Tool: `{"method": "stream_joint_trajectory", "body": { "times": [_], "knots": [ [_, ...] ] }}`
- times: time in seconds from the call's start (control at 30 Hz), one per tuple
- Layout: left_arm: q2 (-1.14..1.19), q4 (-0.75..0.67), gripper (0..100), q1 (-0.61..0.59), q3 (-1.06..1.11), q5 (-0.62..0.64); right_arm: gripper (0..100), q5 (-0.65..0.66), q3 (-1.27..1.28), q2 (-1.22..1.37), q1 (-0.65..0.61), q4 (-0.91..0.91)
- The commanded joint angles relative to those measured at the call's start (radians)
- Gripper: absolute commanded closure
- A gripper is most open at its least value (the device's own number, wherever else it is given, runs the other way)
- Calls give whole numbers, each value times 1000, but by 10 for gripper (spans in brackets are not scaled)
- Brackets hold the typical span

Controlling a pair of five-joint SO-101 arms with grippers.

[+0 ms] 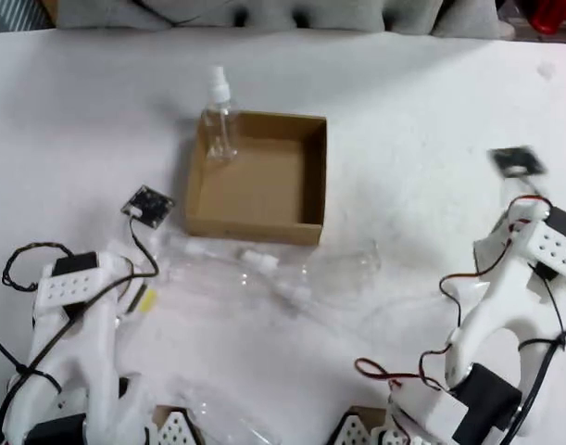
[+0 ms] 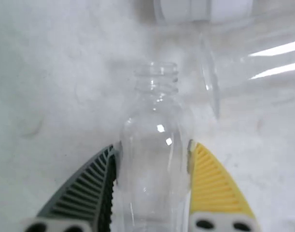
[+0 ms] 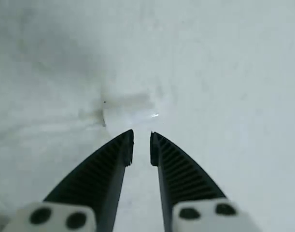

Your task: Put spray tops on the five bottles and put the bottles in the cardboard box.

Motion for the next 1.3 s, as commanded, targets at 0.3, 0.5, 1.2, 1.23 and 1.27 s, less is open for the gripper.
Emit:
{"method": "stream_joint_trajectory", "body": {
  "times": [0.3, 0.5, 1.2, 1.23, 1.27],
  "knots": [
    [-12, -12, 976, -12, -49, -20, 956, -859, -41, -42, 30, 10],
    [-12, -12, 976, -12, -49, -20, 900, -941, -17, -42, -19, -10],
    [-12, -12, 976, -10, -49, -23, 808, -1016, 339, -8, -73, -458],
    [-12, -12, 976, -10, -49, -23, 808, -1025, 342, 4, -73, -475],
    [-12, -11, 976, -10, -49, -23, 808, -1025, 342, 19, -73, -486]
  ]
}}
